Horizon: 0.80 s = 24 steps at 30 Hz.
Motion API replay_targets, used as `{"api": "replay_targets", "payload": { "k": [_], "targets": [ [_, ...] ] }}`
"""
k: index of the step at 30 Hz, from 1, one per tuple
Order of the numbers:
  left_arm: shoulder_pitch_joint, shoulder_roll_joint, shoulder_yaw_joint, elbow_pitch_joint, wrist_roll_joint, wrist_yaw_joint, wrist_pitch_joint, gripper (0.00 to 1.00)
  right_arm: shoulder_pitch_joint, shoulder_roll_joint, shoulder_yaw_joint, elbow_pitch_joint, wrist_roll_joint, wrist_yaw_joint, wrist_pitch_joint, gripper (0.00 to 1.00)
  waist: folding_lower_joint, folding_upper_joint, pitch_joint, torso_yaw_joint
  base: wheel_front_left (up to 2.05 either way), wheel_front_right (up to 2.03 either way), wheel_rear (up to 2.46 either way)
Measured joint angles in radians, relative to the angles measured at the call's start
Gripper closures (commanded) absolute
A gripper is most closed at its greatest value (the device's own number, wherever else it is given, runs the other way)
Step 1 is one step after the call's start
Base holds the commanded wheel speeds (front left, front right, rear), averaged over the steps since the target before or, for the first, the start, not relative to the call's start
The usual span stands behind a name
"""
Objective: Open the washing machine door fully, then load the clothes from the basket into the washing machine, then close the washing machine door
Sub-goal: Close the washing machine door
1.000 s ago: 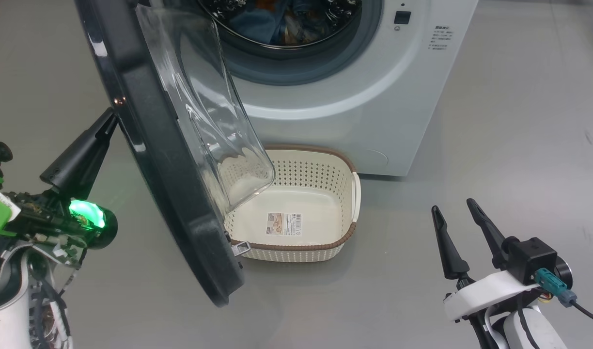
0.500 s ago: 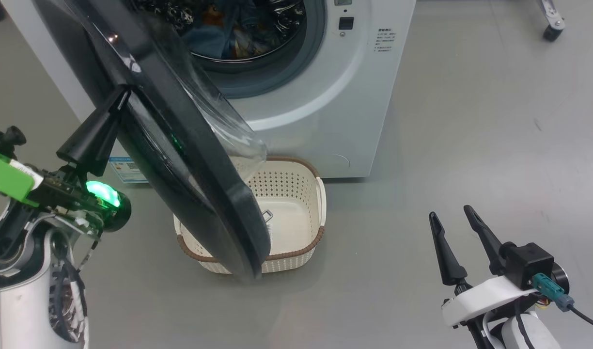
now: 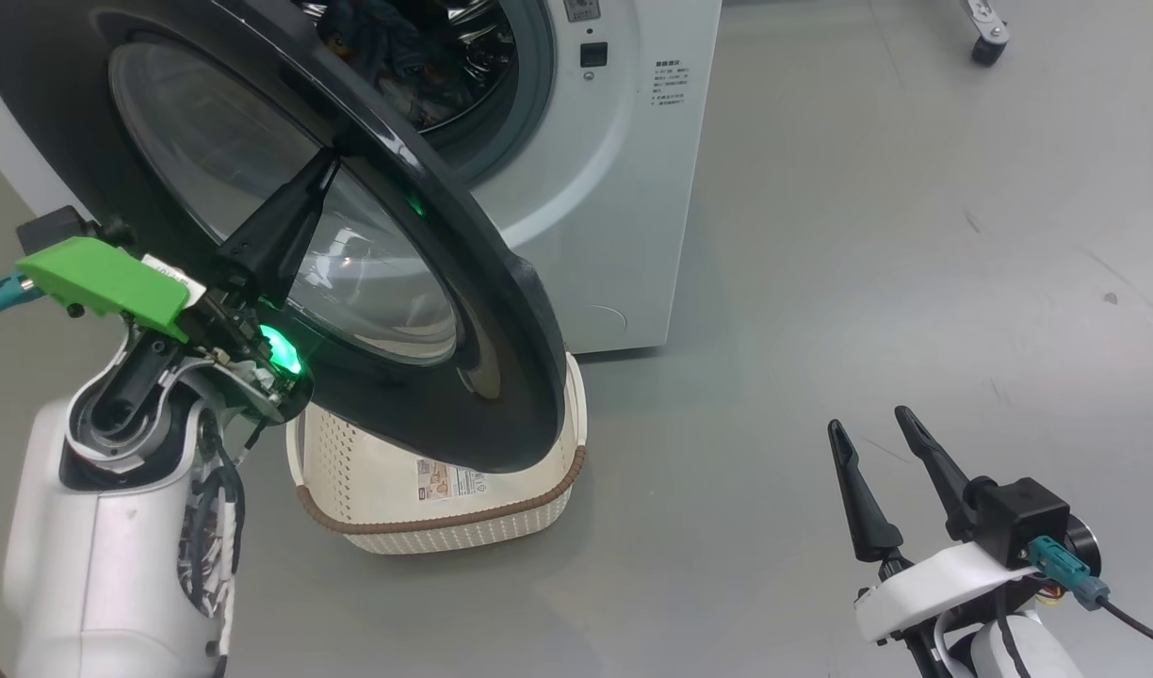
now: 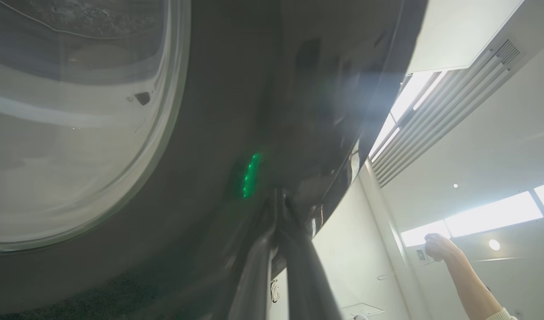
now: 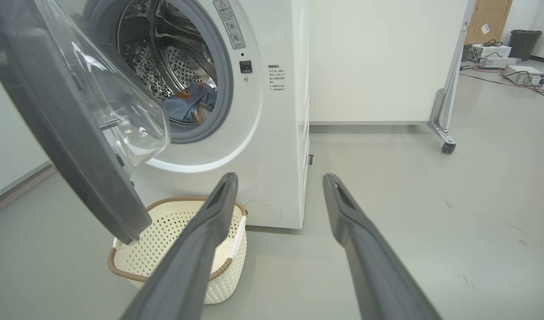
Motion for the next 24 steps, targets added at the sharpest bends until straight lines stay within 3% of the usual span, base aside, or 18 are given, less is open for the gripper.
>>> {"api": "replay_targets", "payload": {
  "k": [18,24],
  "targets": [
    [-0.087,-0.001,-0.172,0.205,-0.001,-0.053,-0.194,1.00,0.000,-0.010,-0.018,-0.001,0.000,0.000,0.000,0.00,0.0000,0.0000,0.018,-0.042,0.00,0.00,0.00],
    [-0.092,-0.004,-0.215,0.240,0.085,-0.070,-0.223,1.00,0.001,-0.009,-0.048,-0.002,0.000,0.000,0.000,0.00,0.0000,0.0000,0.014,-0.026,0.00,0.00,0.00]
  ]
}}
